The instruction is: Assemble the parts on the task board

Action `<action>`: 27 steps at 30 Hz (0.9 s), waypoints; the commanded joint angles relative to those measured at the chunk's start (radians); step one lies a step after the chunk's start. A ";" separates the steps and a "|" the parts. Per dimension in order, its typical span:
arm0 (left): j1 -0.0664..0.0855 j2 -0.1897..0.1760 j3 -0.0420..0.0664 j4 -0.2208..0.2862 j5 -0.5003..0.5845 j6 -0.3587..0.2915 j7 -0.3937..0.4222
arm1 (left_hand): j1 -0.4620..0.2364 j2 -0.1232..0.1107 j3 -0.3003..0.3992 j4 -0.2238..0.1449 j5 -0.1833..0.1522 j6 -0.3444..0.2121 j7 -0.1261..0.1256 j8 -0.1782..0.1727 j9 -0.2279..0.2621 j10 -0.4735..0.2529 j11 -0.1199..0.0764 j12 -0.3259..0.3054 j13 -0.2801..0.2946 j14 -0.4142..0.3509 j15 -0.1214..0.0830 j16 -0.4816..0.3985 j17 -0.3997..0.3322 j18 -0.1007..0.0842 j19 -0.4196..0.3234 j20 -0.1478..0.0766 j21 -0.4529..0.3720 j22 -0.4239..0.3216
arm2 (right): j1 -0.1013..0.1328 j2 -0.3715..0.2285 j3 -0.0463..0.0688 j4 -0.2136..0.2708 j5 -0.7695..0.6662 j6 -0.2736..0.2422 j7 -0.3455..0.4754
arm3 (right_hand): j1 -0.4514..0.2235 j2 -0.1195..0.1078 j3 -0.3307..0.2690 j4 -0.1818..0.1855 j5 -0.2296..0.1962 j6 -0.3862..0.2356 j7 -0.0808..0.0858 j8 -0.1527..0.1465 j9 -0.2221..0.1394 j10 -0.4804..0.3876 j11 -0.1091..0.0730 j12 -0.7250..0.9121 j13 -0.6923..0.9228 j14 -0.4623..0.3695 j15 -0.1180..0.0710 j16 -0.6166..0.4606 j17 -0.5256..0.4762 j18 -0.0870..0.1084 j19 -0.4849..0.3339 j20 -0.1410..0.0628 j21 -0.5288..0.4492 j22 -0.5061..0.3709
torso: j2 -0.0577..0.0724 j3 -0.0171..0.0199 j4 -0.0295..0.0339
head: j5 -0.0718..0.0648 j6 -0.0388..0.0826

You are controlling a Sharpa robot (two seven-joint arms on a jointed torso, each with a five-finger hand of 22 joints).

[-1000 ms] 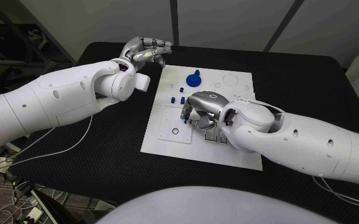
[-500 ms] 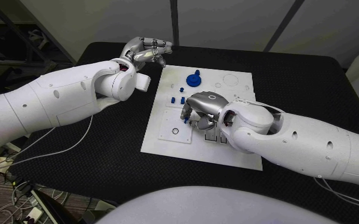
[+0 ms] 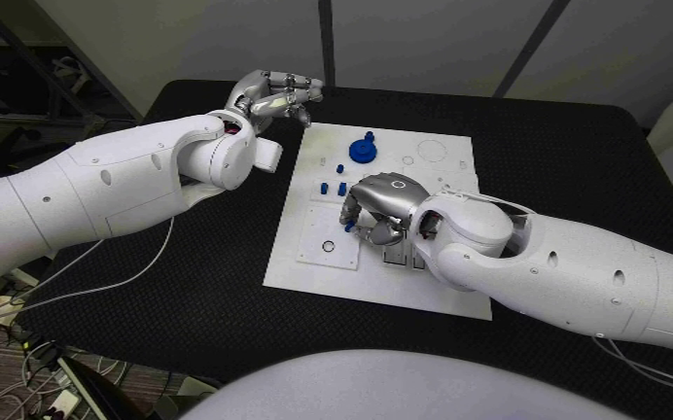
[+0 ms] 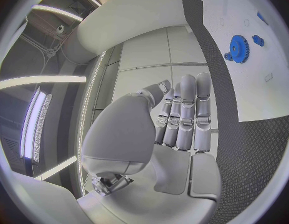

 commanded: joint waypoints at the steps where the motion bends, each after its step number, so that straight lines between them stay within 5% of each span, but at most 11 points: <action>1: 0.002 0.002 0.001 0.000 -0.005 0.011 0.002 | 0.003 0.004 -0.002 -0.002 -0.002 -0.006 0.003 0.006 -0.001 -0.007 0.002 0.001 0.001 -0.004 0.001 -0.004 -0.001 -0.018 -0.004 -0.001 -0.005 -0.001 | -0.001 -0.001 -0.001 0.005 -0.016 -0.020 -0.004 | -0.011 0.003 -0.002 -0.006 0.000 0.008 -0.001 0.004 0.001 0.008 -0.002 0.002 0.001 0.032 -0.009 0.007 0.001 -0.011 0.016 -0.002 0.004 0.150 | 0.000 -0.0004 0.0005 | 0.001 0.000; 27: 0.002 0.005 0.001 -0.005 -0.005 0.016 -0.004 | 0.003 0.005 -0.004 -0.003 -0.002 -0.008 0.004 0.006 -0.002 -0.010 0.003 0.002 0.001 -0.005 0.001 -0.004 -0.002 -0.018 -0.004 -0.001 -0.006 -0.001 | -0.001 -0.011 -0.001 0.031 -0.111 0.008 -0.082 | -0.024 0.005 -0.007 -0.006 0.000 0.015 -0.004 0.007 0.003 0.014 -0.004 0.003 0.003 0.032 -0.010 0.008 0.001 -0.012 0.020 -0.003 0.008 0.155 | 0.000 -0.0008 -0.0002 | 0.001 -0.003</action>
